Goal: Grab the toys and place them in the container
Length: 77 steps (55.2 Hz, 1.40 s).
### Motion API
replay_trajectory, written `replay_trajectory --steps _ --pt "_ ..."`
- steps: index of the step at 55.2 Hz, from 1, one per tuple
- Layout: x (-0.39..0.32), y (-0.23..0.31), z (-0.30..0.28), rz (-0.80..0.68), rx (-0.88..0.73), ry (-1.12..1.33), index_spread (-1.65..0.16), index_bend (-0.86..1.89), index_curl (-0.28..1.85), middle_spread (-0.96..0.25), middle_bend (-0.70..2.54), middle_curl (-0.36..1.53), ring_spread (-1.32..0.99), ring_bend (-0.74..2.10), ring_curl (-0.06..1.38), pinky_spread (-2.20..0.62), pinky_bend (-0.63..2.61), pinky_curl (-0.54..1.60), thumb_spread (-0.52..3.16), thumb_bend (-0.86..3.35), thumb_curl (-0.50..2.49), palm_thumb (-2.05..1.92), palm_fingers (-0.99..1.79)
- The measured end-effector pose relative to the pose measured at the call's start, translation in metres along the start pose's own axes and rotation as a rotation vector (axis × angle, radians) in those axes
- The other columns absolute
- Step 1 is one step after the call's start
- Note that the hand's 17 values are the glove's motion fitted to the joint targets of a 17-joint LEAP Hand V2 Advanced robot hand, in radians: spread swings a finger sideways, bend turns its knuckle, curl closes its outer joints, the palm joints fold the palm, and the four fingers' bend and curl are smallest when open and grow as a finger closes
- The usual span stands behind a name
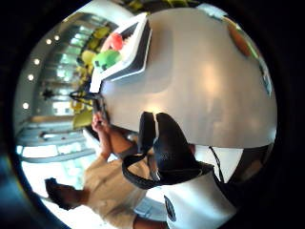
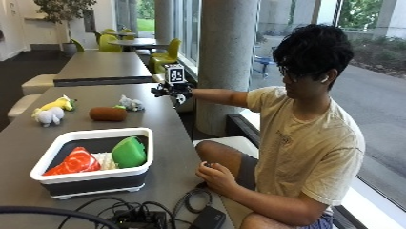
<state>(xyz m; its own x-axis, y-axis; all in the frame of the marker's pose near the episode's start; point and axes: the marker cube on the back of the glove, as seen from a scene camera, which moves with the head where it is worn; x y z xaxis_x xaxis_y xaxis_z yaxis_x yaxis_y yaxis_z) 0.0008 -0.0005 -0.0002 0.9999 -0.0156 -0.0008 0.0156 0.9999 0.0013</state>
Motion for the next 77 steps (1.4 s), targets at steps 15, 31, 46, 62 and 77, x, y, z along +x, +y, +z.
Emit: replay_trajectory --steps 15,31,46,62,77 --pt "-0.003 -0.005 -0.002 -0.025 0.027 -0.047 -0.25 0.13 0.10 -0.01 0.08 0.04 -0.01 0.24 0.10 -0.03 1.16 0.30 1.08 0.00 0.12 0.02 -0.22" --pt "0.001 -0.023 0.005 -0.039 -0.003 -0.117 -0.27 0.12 0.16 -0.01 0.09 0.09 -0.01 0.25 0.17 -0.04 1.21 0.31 1.23 -0.01 0.20 0.00 -0.25" --pt "0.071 -0.094 -0.014 0.075 -0.019 -0.065 -0.27 0.01 0.12 0.00 0.05 0.10 0.01 0.26 0.23 -0.02 1.40 0.35 1.29 0.00 0.26 0.05 -0.42" --pt "0.128 -0.199 0.000 0.353 -0.080 -0.142 -0.26 0.00 0.07 0.02 0.04 0.10 0.02 0.19 0.26 0.00 1.49 0.36 1.30 -0.01 0.29 0.09 -0.50" --pt "0.150 -0.266 0.052 0.624 -0.174 -0.295 -0.25 0.01 0.07 0.04 0.02 0.09 0.05 0.13 0.25 0.04 1.59 0.36 1.24 -0.02 0.30 0.08 -0.59"
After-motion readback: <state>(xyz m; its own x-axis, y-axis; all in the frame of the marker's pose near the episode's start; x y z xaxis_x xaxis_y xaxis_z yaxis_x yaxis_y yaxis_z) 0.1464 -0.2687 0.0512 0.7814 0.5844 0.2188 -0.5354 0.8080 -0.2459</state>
